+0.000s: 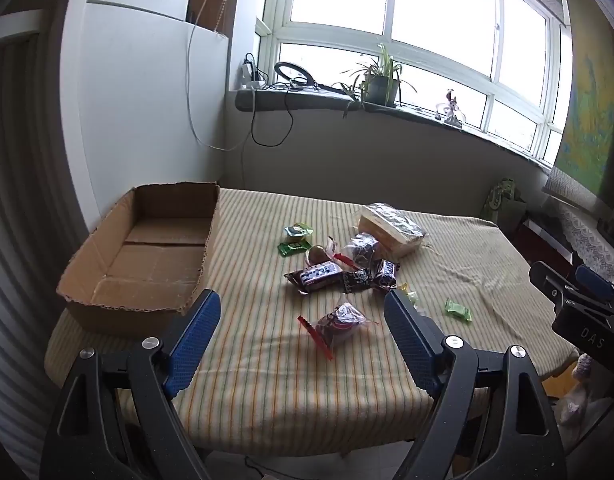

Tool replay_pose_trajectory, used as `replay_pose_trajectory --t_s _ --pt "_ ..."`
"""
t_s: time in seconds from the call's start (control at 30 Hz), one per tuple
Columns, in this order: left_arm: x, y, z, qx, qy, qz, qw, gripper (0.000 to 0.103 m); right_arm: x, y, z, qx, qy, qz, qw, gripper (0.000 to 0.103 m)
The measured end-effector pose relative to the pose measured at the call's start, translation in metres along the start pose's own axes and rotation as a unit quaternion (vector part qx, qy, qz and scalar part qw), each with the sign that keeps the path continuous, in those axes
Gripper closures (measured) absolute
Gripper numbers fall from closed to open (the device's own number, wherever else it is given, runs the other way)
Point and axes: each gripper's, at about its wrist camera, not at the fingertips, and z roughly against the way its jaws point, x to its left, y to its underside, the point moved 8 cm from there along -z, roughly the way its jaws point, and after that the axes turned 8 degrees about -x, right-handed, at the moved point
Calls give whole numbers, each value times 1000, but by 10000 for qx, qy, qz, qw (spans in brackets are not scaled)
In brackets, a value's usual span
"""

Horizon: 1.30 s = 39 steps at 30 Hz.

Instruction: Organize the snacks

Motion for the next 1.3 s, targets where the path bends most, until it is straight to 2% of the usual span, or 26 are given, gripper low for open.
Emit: replay_pose_trajectory --t_s 1.3 --pt "-2 1 2 7 27 38 10000 19 5 0 7 -14 -61 -56 10000 0"
